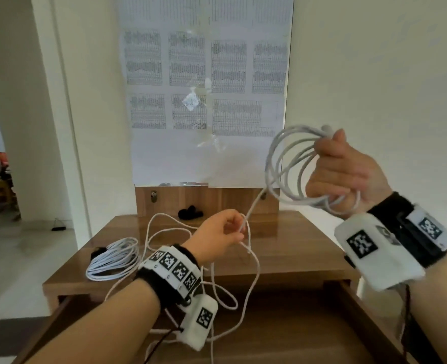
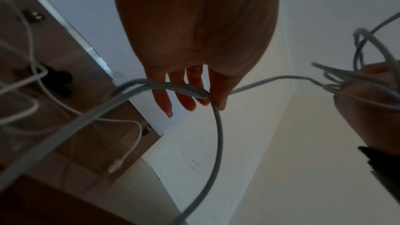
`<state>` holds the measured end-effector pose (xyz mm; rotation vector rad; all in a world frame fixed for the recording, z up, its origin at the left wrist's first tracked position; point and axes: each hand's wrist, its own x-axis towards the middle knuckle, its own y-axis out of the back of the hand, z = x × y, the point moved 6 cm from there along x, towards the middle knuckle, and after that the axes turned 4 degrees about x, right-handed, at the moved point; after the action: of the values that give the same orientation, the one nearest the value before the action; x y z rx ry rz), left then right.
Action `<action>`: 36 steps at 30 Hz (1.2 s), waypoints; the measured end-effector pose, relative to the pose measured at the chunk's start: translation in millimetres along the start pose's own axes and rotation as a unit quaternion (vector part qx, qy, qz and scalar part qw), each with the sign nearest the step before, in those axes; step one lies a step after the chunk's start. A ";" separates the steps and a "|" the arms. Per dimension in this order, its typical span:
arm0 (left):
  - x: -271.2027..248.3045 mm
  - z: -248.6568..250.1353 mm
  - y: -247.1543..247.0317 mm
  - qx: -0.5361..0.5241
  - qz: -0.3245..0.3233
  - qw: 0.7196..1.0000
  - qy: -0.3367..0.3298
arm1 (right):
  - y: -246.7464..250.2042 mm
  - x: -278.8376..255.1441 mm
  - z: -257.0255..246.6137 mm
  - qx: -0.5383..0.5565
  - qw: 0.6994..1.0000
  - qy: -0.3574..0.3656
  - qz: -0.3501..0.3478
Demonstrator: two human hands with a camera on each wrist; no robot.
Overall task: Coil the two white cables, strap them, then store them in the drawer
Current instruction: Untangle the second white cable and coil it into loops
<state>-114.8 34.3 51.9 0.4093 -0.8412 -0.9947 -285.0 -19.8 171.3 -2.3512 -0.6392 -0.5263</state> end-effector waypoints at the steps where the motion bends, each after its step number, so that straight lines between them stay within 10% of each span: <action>1: -4.6 1.5 -6.8 -0.023 -0.027 0.999 -0.005 | -0.9 2.2 -11.2 0.017 0.999 0.026 0.011; 5: -14.5 21.1 -32.6 -0.060 -0.152 0.986 0.007 | 25.6 5.1 -33.7 -0.037 0.957 0.201 0.203; 11: -30.6 30.2 -40.7 0.256 -0.175 0.950 -0.018 | 49.9 -25.1 -64.4 -0.333 0.766 0.395 0.382; 19: -15.8 84.6 13.1 0.063 0.012 0.993 -0.095 | 92.1 -30.9 7.9 -0.660 0.604 -0.028 0.445; 24: 11.1 72.7 34.1 0.111 0.113 0.982 -0.105 | 100.0 -33.7 40.7 -0.620 0.670 -0.170 0.372; 26: 20.2 66.1 37.6 0.111 0.127 0.981 -0.097 | 98.8 -34.2 55.2 -0.540 0.753 -0.199 0.319; 31: 22.5 48.6 31.8 0.071 0.109 0.988 -0.087 | 64.7 -21.4 67.2 -0.260 0.946 -0.162 0.104; 36: -3.7 22.4 -9.5 0.046 -0.005 0.997 -0.057 | 28.2 -9.8 14.3 0.037 0.999 -0.032 0.003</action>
<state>-138.6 34.2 58.1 0.4390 -0.9913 -0.9986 -274.2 -32.4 142.7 -2.3077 -0.6692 -0.4201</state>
